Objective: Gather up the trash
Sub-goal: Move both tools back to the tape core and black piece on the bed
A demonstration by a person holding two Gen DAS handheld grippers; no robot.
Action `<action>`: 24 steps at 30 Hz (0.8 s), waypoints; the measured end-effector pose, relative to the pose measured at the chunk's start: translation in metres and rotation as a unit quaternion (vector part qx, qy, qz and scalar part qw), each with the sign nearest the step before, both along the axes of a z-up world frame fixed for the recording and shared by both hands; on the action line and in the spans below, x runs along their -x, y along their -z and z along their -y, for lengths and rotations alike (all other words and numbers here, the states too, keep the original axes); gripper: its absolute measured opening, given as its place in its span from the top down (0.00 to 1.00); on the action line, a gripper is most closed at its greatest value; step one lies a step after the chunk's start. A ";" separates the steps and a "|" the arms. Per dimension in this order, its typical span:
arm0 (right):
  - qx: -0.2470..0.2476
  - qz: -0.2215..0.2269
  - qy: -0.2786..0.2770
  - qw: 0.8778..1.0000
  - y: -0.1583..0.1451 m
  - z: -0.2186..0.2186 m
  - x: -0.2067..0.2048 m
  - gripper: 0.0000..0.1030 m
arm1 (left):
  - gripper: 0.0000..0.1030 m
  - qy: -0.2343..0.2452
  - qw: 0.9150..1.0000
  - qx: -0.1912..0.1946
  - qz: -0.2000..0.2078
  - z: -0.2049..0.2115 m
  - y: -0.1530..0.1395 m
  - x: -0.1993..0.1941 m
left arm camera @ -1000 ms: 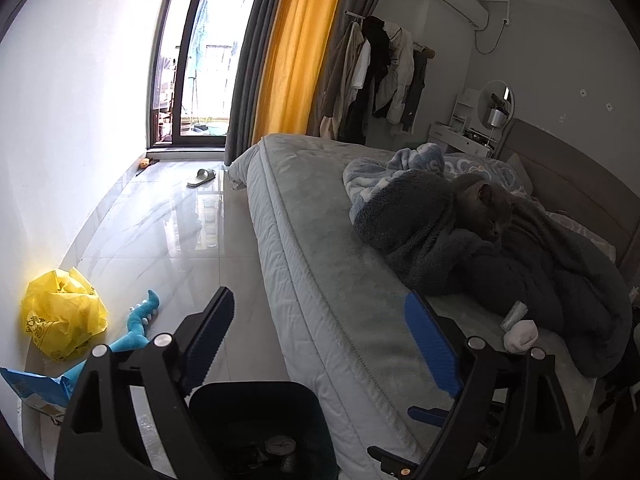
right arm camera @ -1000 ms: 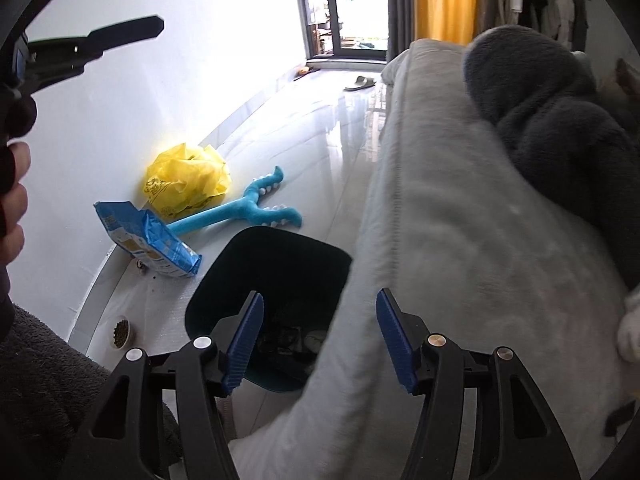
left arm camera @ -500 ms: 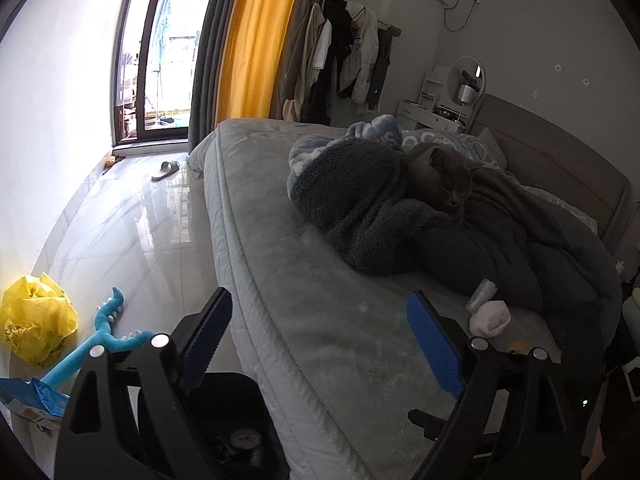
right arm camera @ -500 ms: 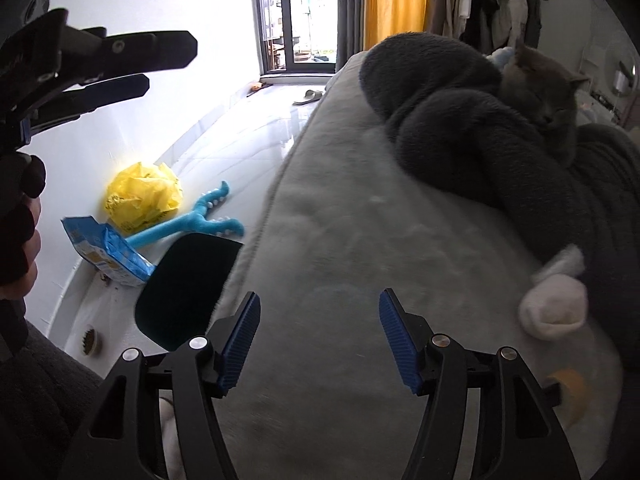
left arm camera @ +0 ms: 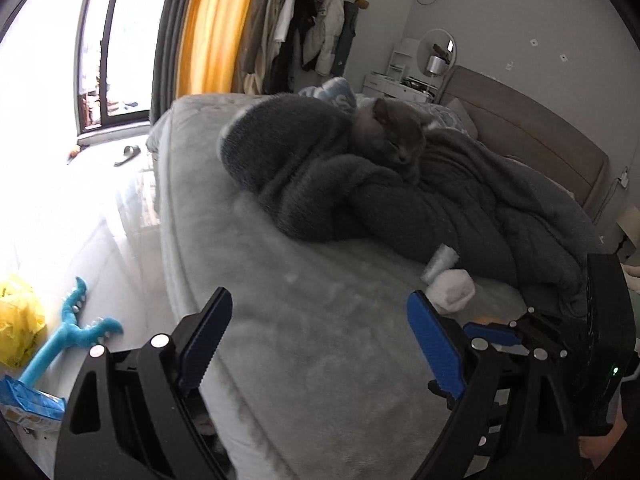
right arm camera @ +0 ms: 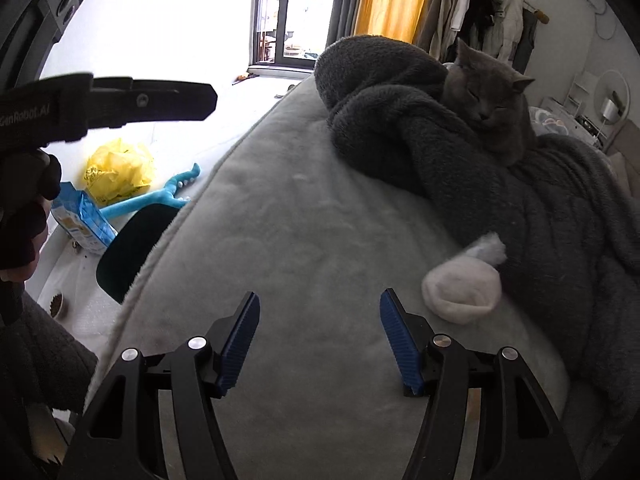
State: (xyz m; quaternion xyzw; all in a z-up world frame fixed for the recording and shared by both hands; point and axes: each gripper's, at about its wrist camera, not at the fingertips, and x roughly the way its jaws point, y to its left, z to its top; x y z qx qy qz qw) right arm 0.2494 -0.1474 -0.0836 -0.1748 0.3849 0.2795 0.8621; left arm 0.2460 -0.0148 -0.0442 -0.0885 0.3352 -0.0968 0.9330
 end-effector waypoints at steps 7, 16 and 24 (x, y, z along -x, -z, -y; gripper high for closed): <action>0.002 0.007 0.023 1.000 0.000 0.044 -0.005 0.36 | 0.12 0.033 0.999 -0.003 -0.026 0.038 0.021 -0.008; 0.008 0.007 0.030 0.999 0.009 0.085 -0.006 0.36 | 0.13 0.057 0.998 0.000 -0.039 0.069 0.031 -0.014; 0.002 0.004 0.043 0.999 0.013 0.107 -0.005 0.36 | 0.21 0.110 0.991 0.025 -0.069 0.100 0.040 -0.014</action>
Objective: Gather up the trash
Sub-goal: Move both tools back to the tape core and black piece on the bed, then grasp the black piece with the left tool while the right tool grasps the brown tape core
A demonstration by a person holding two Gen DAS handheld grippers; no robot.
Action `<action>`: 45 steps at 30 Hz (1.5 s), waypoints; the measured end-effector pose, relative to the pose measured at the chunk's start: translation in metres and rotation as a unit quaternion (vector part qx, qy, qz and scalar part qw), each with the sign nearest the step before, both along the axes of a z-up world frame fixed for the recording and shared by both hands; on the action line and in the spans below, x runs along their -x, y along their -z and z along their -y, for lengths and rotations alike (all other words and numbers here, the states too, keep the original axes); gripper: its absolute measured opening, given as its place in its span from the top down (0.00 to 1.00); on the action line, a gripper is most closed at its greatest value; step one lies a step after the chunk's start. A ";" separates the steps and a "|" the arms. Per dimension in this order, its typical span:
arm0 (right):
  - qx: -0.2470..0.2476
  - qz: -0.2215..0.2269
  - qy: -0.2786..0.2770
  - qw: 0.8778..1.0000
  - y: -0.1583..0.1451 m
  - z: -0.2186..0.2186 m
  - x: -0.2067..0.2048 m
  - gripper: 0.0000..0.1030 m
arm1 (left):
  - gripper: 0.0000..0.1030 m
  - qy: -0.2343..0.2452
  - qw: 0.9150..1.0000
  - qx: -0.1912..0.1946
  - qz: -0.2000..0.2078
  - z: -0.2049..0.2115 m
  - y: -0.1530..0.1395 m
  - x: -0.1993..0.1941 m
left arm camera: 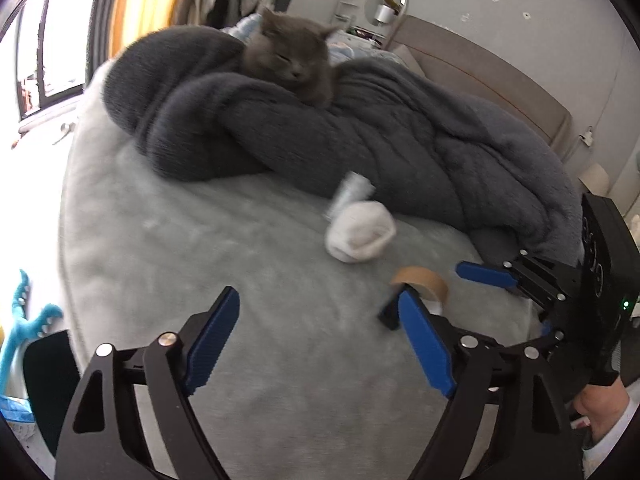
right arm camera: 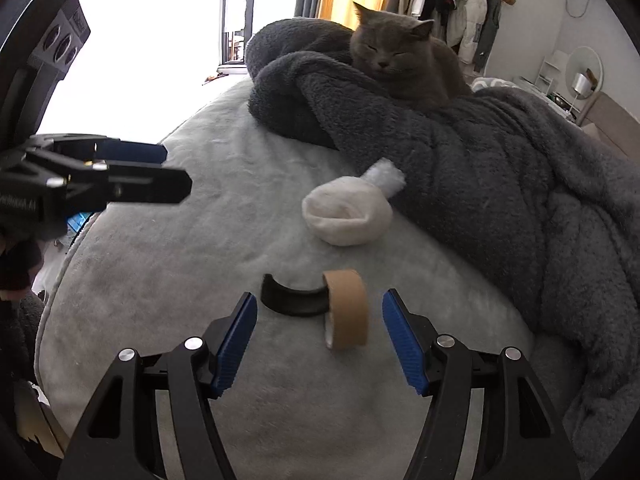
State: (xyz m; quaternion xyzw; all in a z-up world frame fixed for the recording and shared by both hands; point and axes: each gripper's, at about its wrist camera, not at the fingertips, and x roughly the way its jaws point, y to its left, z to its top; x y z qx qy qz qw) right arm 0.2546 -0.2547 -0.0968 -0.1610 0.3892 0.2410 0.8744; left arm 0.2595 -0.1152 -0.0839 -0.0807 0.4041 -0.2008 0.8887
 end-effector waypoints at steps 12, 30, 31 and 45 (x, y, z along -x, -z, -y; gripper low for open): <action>0.007 -0.019 0.010 1.000 0.019 0.022 0.002 0.52 | 0.34 0.027 0.997 0.033 -0.058 0.034 0.020 -0.009; -0.030 -0.008 0.002 1.000 0.033 0.031 0.006 0.68 | 0.53 0.034 0.994 0.031 -0.098 0.075 0.052 -0.022; -0.033 -0.008 0.003 0.999 0.033 0.032 0.006 0.68 | 0.54 0.032 0.994 0.033 -0.100 0.075 0.053 -0.023; -0.052 -0.012 0.006 0.999 0.038 0.032 0.003 0.73 | 0.78 0.023 0.996 0.010 -0.090 0.081 0.058 -0.032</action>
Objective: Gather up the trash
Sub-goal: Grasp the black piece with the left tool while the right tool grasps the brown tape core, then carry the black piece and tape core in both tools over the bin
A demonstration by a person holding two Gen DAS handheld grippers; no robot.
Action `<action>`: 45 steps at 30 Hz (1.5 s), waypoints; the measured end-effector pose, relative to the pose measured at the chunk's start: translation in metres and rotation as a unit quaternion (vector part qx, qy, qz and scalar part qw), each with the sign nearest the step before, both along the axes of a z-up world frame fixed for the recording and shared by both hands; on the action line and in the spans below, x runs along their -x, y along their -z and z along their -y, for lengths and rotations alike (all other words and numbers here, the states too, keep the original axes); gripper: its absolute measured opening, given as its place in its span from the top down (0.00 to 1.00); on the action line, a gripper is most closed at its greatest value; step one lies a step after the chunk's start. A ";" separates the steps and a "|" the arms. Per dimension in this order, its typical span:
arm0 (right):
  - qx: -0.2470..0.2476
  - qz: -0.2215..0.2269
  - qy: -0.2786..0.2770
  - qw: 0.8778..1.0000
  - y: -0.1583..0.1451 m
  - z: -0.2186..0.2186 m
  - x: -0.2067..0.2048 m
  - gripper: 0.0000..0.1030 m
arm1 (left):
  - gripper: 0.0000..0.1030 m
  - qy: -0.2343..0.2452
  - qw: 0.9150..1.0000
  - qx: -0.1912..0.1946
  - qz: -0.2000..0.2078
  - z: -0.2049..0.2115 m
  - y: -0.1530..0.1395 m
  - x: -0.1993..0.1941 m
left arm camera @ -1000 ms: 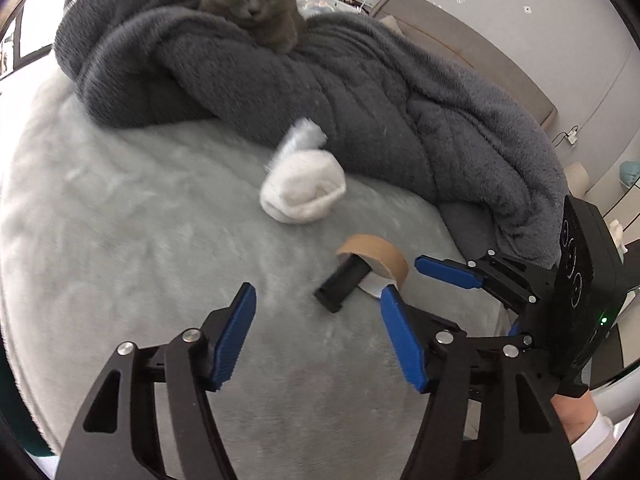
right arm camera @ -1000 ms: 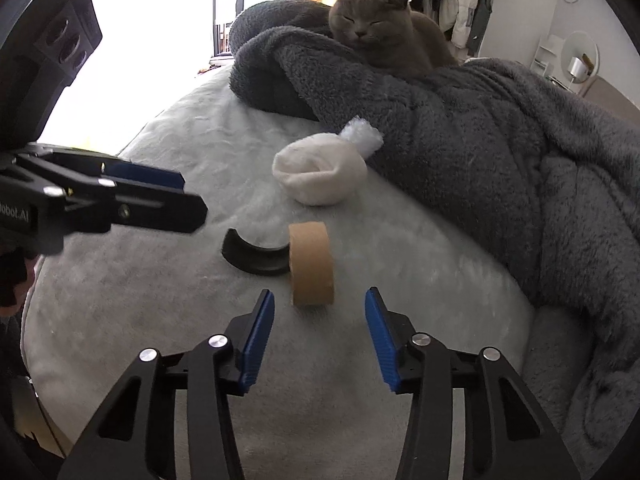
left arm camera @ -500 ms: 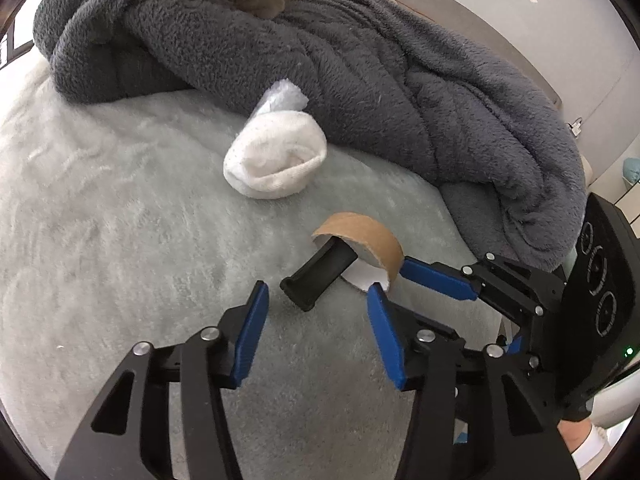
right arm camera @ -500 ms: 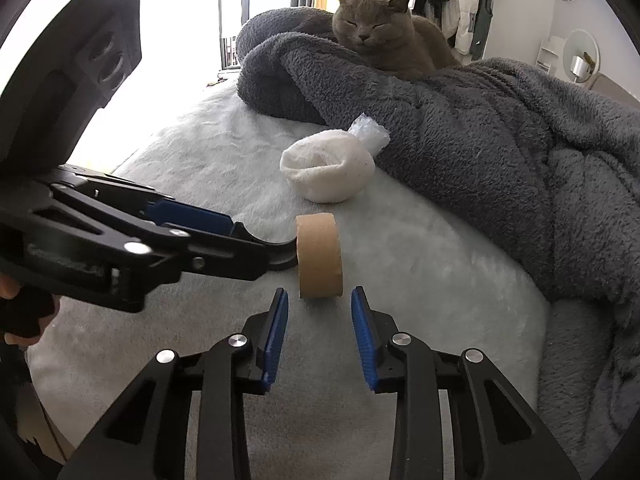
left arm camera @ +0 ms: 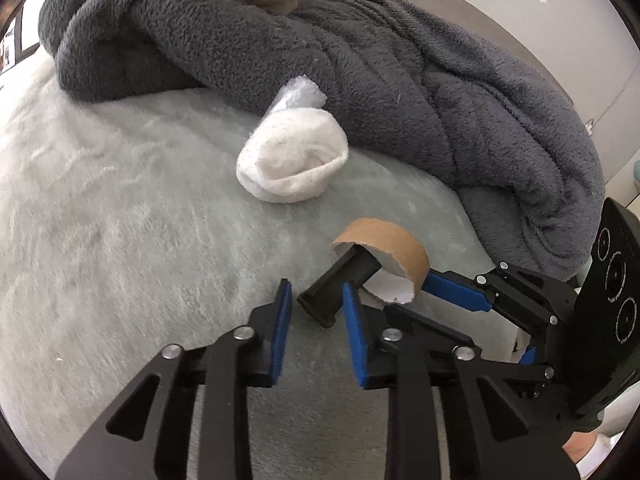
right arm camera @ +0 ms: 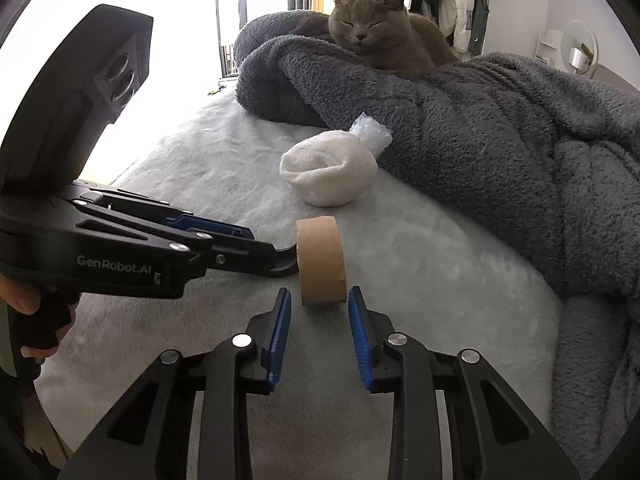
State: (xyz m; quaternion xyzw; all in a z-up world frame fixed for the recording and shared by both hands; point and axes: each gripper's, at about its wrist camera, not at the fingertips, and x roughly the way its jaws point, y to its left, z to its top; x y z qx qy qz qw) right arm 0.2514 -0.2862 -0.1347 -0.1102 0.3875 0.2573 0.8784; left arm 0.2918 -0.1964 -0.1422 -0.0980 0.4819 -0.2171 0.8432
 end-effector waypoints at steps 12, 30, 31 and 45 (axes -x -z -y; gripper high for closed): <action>-0.015 -0.012 0.012 1.000 -0.001 -0.001 -0.010 0.77 | 0.84 0.027 0.999 -0.021 0.024 -0.008 -0.008 0.006; -0.023 -0.025 0.019 0.999 -0.008 -0.029 -0.030 0.79 | 0.92 0.022 0.994 -0.065 0.090 -0.051 -0.033 0.021; -0.025 -0.026 0.018 0.999 -0.009 -0.032 -0.031 0.79 | 0.92 0.019 0.993 -0.069 0.094 -0.054 -0.034 0.021; -0.058 -0.041 0.017 0.997 -0.024 -0.084 -0.046 0.79 | 0.92 -0.018 0.989 -0.081 0.119 -0.117 -0.046 0.024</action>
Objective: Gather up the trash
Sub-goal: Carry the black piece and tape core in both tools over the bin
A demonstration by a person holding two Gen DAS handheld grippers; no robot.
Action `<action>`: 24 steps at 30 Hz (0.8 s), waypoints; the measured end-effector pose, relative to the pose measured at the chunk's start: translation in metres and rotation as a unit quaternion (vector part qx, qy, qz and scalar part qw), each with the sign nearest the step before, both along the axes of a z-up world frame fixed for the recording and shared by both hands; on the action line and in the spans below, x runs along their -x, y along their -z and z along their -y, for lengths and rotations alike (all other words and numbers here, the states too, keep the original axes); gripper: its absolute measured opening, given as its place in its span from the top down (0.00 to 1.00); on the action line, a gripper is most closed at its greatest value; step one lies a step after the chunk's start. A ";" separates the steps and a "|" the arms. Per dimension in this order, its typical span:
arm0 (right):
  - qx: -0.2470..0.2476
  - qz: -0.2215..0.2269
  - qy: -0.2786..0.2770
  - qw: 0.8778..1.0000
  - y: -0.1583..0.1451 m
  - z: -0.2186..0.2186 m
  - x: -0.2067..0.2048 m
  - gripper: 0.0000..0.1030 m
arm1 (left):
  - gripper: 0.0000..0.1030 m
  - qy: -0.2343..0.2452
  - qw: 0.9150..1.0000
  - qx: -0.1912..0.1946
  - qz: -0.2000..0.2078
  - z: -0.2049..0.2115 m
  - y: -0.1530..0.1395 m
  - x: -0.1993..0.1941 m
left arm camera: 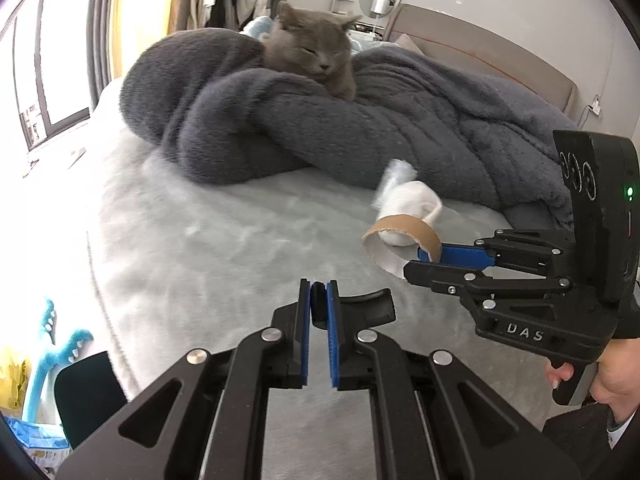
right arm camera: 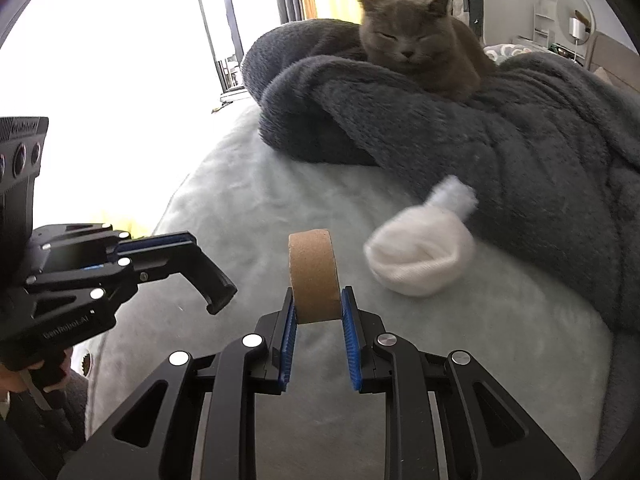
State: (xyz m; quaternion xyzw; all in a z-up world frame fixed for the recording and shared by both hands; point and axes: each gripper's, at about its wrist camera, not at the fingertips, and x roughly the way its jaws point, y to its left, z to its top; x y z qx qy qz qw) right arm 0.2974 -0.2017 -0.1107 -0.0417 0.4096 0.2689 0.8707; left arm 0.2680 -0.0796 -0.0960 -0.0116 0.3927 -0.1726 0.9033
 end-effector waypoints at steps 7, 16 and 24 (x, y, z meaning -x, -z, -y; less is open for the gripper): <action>-0.002 -0.007 0.001 1.000 -0.004 -0.034 -0.007 0.79 | 0.92 -0.029 1.000 -0.005 0.009 -0.037 -0.003 0.005; -0.011 -0.018 -0.007 1.000 -0.006 -0.077 -0.014 0.79 | 0.92 -0.060 0.998 -0.008 0.019 -0.078 -0.006 0.009; -0.013 -0.022 -0.042 0.999 -0.007 -0.122 -0.011 0.79 | 0.92 -0.087 0.996 -0.013 0.023 -0.112 -0.005 0.013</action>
